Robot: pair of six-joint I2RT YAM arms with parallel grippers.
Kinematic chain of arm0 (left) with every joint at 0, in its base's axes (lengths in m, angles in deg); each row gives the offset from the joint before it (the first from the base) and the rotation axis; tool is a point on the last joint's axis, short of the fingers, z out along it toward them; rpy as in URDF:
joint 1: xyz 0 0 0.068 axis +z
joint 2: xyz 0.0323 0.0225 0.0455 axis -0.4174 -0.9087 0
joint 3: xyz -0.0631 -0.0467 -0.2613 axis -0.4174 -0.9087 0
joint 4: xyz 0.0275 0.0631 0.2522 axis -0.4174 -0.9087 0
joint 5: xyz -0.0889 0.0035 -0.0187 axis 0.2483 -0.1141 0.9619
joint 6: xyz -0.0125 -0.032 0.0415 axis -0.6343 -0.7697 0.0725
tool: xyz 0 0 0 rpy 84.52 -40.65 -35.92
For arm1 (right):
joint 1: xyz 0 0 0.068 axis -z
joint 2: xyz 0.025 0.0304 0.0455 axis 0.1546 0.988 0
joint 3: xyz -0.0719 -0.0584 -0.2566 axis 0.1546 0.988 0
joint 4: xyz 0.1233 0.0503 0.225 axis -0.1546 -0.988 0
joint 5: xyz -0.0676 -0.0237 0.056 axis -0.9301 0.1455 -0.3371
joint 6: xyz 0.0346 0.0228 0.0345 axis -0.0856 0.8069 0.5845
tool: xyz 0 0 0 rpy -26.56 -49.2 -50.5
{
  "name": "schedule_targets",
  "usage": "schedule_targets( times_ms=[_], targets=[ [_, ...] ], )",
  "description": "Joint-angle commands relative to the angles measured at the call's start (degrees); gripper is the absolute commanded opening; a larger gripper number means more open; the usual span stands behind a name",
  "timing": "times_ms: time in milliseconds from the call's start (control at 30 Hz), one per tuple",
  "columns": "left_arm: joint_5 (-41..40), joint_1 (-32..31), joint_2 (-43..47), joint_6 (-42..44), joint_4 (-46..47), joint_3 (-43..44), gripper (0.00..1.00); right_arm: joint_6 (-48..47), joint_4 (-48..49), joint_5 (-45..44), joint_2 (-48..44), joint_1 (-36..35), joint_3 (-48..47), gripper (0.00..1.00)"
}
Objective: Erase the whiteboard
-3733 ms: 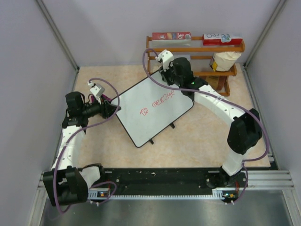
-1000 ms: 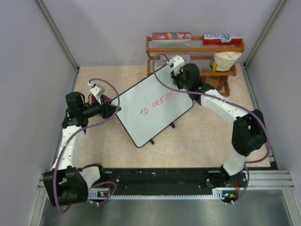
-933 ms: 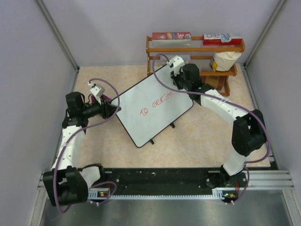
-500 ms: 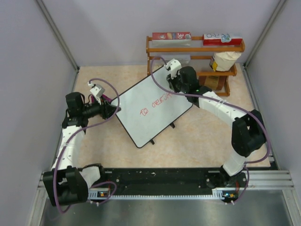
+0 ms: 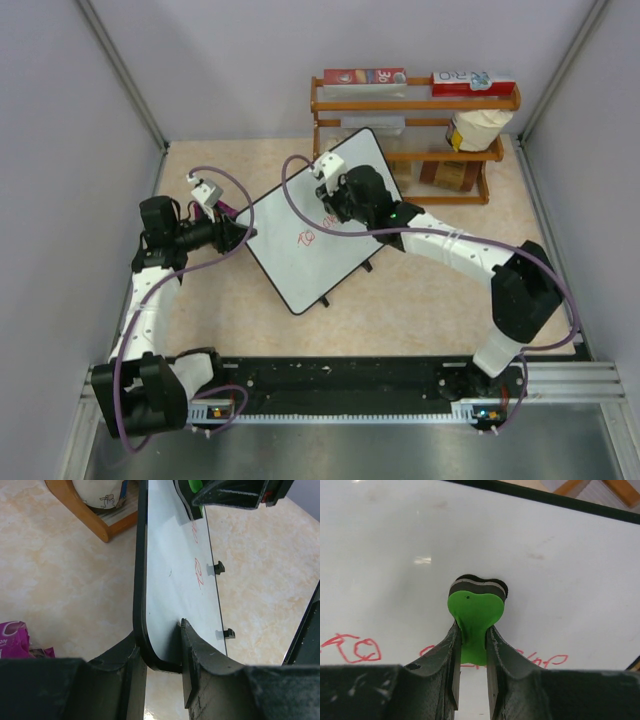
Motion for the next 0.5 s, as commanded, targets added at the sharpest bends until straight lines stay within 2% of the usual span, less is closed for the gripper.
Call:
schedule_targets(
  times_ms=[0,467],
  targets=[
    [-1.16,-1.21,-0.40,8.82,-0.50,-1.48,0.00,2.01,0.77,3.11,-1.13,-5.13,1.51,0.00],
    [-1.69,-1.30,0.39,8.38,-0.50,-1.40,0.00,2.54,1.65,0.65,-0.69,-16.82,4.06,0.00]
  ],
)
